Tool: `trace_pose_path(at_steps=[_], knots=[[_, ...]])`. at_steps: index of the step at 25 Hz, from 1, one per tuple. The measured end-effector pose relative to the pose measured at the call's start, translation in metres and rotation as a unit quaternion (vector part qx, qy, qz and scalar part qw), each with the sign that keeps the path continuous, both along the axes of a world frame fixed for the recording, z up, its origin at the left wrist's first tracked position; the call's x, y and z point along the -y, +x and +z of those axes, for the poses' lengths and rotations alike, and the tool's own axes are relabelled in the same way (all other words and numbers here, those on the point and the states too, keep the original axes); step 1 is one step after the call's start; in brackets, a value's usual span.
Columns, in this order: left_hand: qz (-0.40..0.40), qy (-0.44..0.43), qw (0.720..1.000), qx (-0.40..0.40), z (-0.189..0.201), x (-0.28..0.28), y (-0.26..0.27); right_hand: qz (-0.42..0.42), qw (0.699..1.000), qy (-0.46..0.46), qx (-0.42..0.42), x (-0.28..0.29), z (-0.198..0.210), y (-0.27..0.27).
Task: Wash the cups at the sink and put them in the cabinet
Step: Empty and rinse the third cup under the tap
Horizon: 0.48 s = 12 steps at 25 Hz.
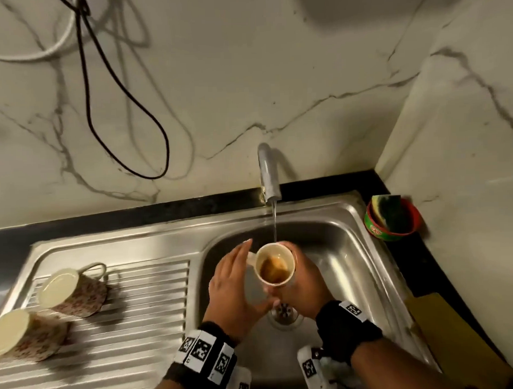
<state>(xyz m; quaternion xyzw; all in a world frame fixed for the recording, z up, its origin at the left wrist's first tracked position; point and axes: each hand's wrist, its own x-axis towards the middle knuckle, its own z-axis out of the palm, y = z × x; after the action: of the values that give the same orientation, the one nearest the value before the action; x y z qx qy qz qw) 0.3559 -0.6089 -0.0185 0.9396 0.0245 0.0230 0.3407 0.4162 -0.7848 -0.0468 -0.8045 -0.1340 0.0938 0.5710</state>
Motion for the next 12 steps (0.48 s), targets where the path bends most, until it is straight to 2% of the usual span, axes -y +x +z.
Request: trace_pose_path(at_steps=[2, 5, 9, 12], knots=[[0.052, -0.007, 0.999, 0.003, -0.008, 0.001, -0.004, -0.018, 0.999, -0.008, 0.033, 0.001, -0.004, 0.035], [0.080, 0.001, 0.997, 0.015, -0.026, -0.010, -0.009, -0.006, 0.996, -0.030, 0.084, -0.010, -0.010, 0.076], [0.098, 0.025, 0.995, 0.004, -0.030, -0.024, 0.003, 0.074, 0.985, -0.122, 0.097, -0.007, -0.014, 0.092], [0.103, 0.032, 0.994, 0.002, -0.031, -0.028, 0.018, 0.046, 0.984, -0.126, 0.119, -0.007, -0.012, 0.100]])
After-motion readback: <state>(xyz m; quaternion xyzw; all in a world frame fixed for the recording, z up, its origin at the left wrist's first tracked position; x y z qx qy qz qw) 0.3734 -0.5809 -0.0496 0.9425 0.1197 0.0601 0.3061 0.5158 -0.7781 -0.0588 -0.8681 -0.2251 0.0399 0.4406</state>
